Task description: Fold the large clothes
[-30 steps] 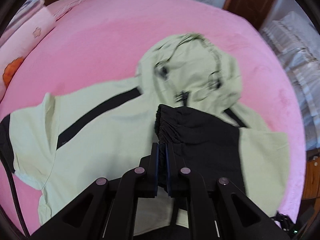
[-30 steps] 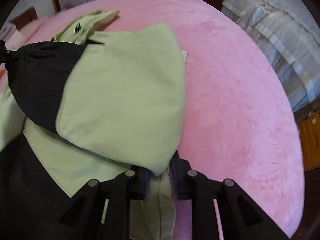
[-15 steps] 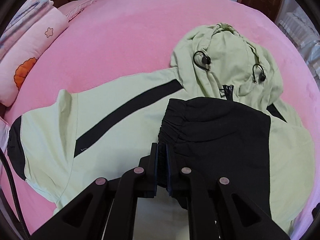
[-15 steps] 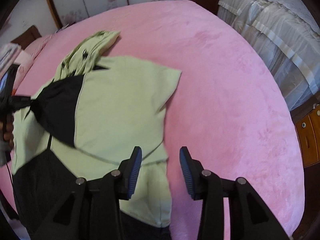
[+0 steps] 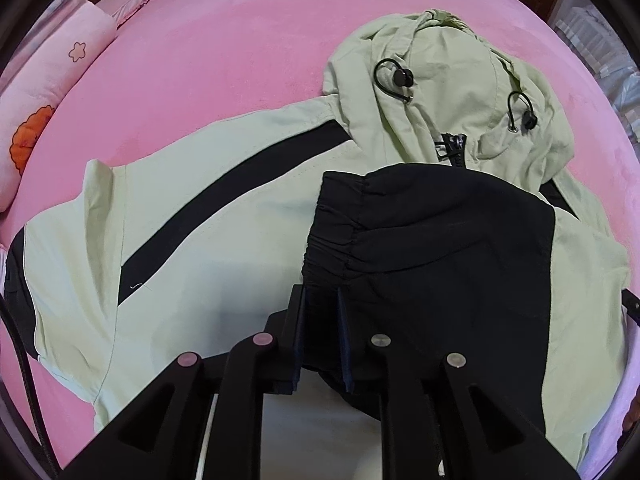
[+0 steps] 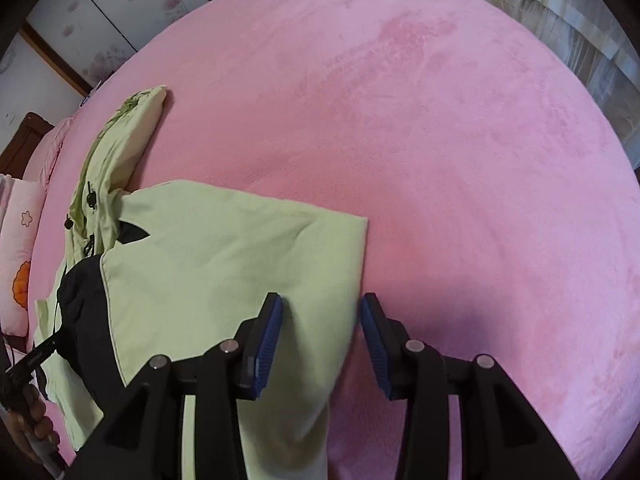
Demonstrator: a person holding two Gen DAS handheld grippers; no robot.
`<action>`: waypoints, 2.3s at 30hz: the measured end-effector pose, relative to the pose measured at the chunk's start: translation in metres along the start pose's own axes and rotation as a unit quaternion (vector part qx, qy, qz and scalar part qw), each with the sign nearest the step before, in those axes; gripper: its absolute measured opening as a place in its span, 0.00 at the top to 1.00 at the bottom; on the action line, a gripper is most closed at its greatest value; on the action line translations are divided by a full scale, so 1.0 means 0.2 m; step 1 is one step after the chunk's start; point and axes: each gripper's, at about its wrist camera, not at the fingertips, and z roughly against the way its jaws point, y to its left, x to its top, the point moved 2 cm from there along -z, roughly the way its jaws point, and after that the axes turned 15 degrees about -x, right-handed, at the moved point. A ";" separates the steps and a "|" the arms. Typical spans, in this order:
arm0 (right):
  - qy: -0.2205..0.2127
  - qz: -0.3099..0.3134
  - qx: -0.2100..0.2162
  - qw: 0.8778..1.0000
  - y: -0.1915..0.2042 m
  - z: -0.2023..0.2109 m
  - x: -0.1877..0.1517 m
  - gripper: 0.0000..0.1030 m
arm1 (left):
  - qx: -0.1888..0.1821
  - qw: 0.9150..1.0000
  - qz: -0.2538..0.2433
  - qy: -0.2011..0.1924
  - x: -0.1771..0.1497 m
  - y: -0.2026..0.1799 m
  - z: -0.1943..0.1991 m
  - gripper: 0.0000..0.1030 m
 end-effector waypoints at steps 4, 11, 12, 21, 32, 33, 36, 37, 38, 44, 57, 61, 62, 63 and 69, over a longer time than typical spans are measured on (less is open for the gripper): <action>-0.028 0.058 -0.052 0.997 0.06 0.00 0.02 0.99 | -0.016 1.000 -0.010 0.000 -0.03 -0.06 -0.01 0.88; -0.058 0.103 -0.114 0.986 0.09 -0.04 0.00 0.99 | 0.013 0.999 -0.039 0.014 -0.09 -0.17 -0.07 0.87; -0.060 0.096 -0.112 0.987 0.08 -0.02 0.00 0.98 | 0.014 0.999 -0.039 0.015 -0.10 -0.17 -0.07 0.87; -0.121 0.082 -0.071 0.987 0.04 0.45 -0.26 0.86 | -0.009 0.999 -0.015 -0.046 -0.12 -0.16 0.24 0.86; -0.118 0.145 -0.023 0.982 0.60 0.44 -0.79 0.86 | -0.025 0.999 -0.043 0.001 -0.39 -0.49 0.07 0.85; -0.116 0.148 -0.027 0.982 0.60 0.40 -0.79 0.86 | -0.018 0.999 -0.049 0.005 -0.39 -0.50 0.03 0.85; -0.110 0.146 -0.065 0.981 0.53 0.31 -0.76 0.86 | 0.005 0.998 -0.056 0.013 -0.39 -0.51 -0.05 0.84; -0.111 0.138 -0.090 0.980 0.46 0.28 -0.76 0.87 | 0.009 0.998 -0.054 0.017 -0.38 -0.50 -0.06 0.82; -0.111 0.132 -0.107 0.979 0.40 0.26 -0.74 0.90 | 0.011 0.999 -0.048 0.018 -0.37 -0.48 -0.07 0.80; -0.089 0.103 -0.155 0.978 0.05 0.19 -0.73 0.88 | 0.010 0.999 -0.037 0.016 -0.34 -0.44 -0.07 0.70; -0.057 0.073 -0.093 0.991 -0.03 0.45 -0.67 0.83 | 0.011 0.999 -0.051 0.013 -0.36 -0.61 0.23 0.46; -0.048 0.069 -0.075 0.994 -0.07 0.58 -0.67 0.83 | 0.001 0.998 -0.066 0.000 -0.39 -0.70 0.43 0.36; -0.048 0.068 -0.073 0.994 -0.08 0.61 -0.67 0.83 | -0.001 0.998 -0.069 0.000 -0.39 -0.72 0.46 0.36; -0.049 0.067 -0.068 0.994 -0.09 0.66 -0.66 0.83 | -0.004 0.997 -0.072 -0.001 -0.40 -0.74 0.49 0.35; -0.049 0.070 -0.046 0.995 -0.13 0.86 -0.64 0.83 | -0.031 0.997 -0.072 -0.014 -0.47 -0.89 0.79 0.35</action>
